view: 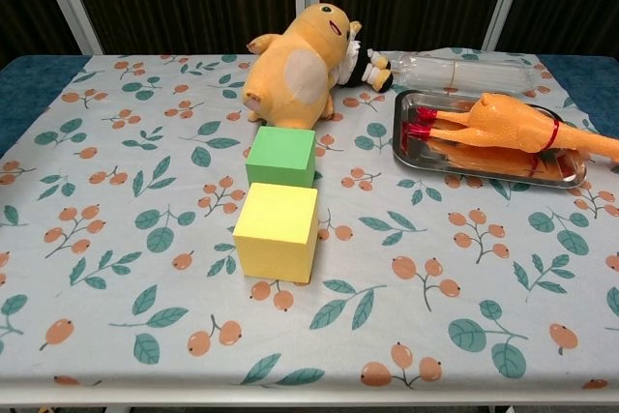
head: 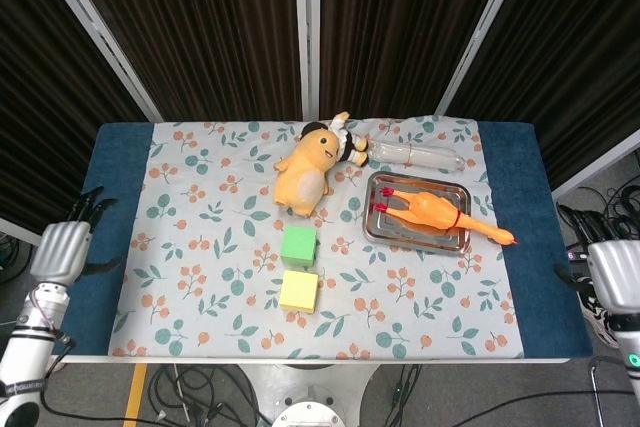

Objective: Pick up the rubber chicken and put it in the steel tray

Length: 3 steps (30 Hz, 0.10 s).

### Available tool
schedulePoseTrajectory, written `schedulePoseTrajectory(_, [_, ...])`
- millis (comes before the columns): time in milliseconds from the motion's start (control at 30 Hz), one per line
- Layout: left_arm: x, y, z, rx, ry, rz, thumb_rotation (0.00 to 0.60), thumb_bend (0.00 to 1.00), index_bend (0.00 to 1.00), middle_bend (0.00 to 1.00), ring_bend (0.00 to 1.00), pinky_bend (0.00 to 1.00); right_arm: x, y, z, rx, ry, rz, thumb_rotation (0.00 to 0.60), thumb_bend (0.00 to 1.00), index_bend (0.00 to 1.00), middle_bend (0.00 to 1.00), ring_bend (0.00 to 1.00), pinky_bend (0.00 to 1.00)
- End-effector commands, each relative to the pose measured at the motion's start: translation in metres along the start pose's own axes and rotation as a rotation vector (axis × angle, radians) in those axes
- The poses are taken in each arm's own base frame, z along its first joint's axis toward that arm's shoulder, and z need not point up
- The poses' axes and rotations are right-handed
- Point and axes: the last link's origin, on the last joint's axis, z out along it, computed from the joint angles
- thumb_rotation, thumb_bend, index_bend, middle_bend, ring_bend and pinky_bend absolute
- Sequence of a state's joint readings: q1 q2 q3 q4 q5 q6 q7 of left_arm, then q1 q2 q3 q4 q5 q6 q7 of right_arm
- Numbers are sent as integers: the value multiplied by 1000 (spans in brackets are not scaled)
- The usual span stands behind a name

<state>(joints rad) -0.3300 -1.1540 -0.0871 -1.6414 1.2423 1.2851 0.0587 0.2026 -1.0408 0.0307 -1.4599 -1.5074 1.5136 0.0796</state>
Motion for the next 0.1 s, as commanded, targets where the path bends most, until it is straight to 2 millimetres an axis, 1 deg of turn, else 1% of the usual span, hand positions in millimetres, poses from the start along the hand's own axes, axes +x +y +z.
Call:
schedulePoseTrajectory(33, [-7,-11,-30,77,31,32,600,171,215,144,97,231,-3,-2,-30,-8,-11,7,600,112,89,191,149,331])
schedulePoseTrajectory(100, [-8,-11,-39,86,50,39,600,171,215,144,97,228,-4,-3,-36,-8,-8,12,600,112,88,191,150,327])
